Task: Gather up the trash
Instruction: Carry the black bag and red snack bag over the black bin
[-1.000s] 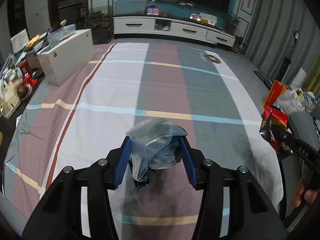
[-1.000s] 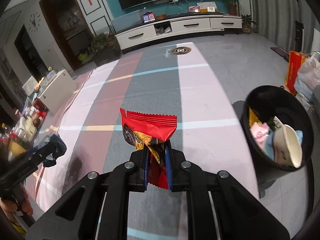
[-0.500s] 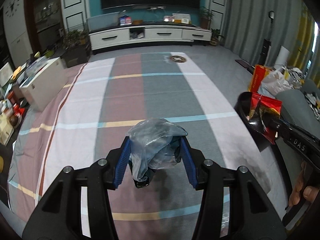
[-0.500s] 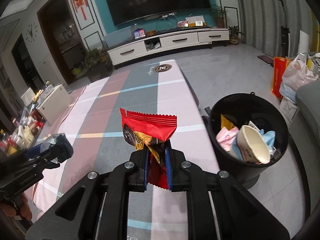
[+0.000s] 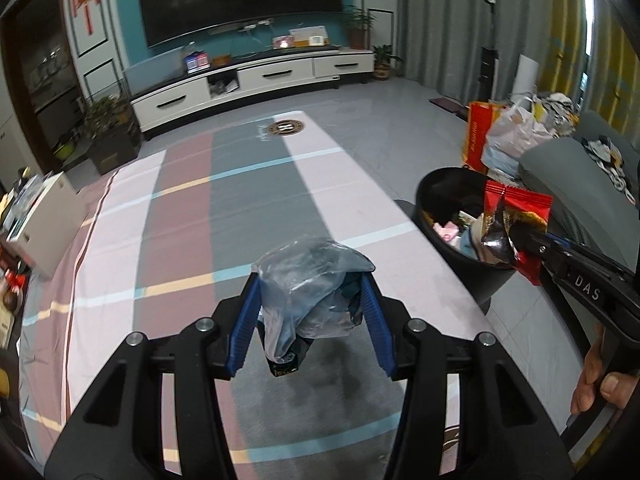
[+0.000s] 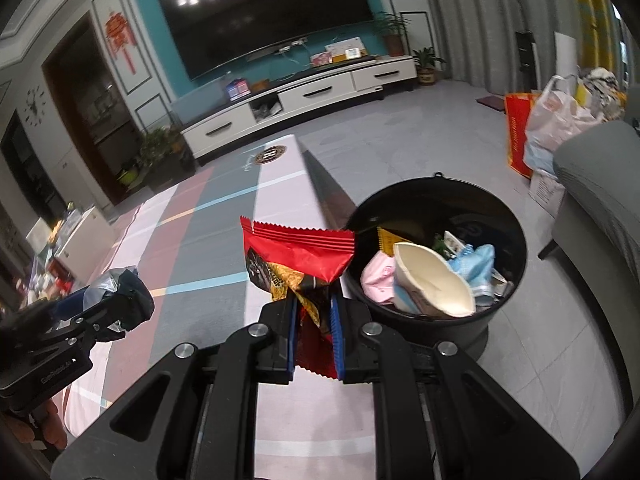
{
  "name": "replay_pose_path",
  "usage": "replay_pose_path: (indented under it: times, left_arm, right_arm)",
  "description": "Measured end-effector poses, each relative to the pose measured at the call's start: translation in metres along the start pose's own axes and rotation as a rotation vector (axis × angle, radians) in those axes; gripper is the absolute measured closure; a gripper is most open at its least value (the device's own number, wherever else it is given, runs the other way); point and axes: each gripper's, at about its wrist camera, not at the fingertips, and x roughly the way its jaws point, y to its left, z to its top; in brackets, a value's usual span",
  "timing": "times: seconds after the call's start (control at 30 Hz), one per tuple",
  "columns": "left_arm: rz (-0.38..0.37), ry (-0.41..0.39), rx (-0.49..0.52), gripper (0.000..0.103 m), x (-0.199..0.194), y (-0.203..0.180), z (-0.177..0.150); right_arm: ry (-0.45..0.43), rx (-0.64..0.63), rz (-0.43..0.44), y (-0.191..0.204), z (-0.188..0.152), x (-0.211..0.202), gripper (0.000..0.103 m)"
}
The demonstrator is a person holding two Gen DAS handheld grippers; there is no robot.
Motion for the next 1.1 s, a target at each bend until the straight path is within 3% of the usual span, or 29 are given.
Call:
replay_pose_path:
  times: [0.6, 1.1]
  left_arm:
    - [-0.128, -0.020, 0.150, 0.052, 0.041, -0.085, 0.045]
    - [-0.144, 0.011, 0.255, 0.052, 0.102, -0.137, 0.067]
  right_arm:
    - [-0.068, 0.190, -0.096, -0.089, 0.003, -0.016, 0.088]
    - [-0.042, 0.232, -0.119, -0.123, 0.009, 0.015, 0.087]
